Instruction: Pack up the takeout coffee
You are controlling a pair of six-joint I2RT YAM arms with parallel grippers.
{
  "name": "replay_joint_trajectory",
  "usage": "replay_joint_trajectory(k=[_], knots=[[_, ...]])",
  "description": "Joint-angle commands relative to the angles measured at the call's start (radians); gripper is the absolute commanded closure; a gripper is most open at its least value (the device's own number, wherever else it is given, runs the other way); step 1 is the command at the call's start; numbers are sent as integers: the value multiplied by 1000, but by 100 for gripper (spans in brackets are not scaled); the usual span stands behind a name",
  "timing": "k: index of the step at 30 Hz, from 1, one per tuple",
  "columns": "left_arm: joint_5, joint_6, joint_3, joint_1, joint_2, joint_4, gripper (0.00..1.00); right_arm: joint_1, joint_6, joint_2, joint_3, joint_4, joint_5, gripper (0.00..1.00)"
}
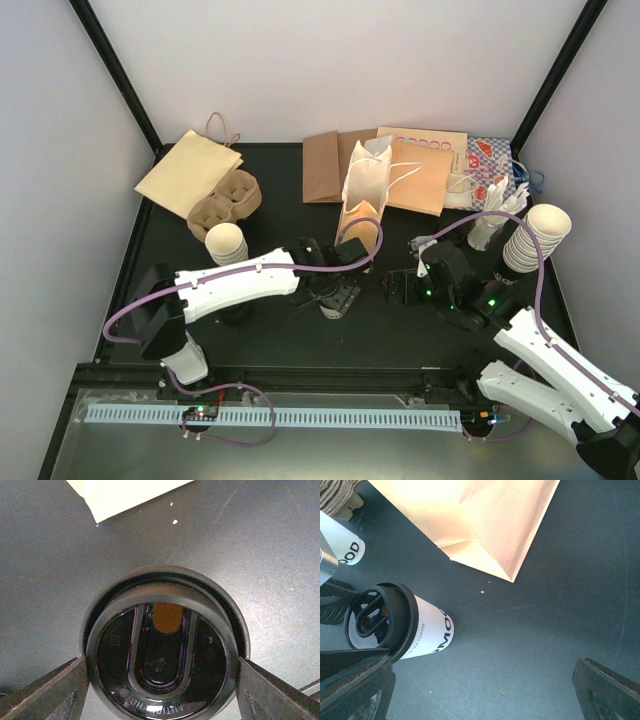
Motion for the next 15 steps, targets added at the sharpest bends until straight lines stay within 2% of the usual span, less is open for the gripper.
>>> replay_joint_trajectory(k=[1, 4, 8, 15], knots=[[14, -9, 14, 9, 7, -13, 20, -1, -1, -14, 6, 12, -10, 1], [32, -7, 8, 16, 7, -8, 20, 0, 2, -26, 7, 6, -10, 1], [29, -9, 10, 22, 1, -17, 25, 0, 4, -36, 7, -3, -5, 1], [0, -17, -5, 43, -38, -50, 26, 0, 11, -31, 5, 5, -14, 1]])
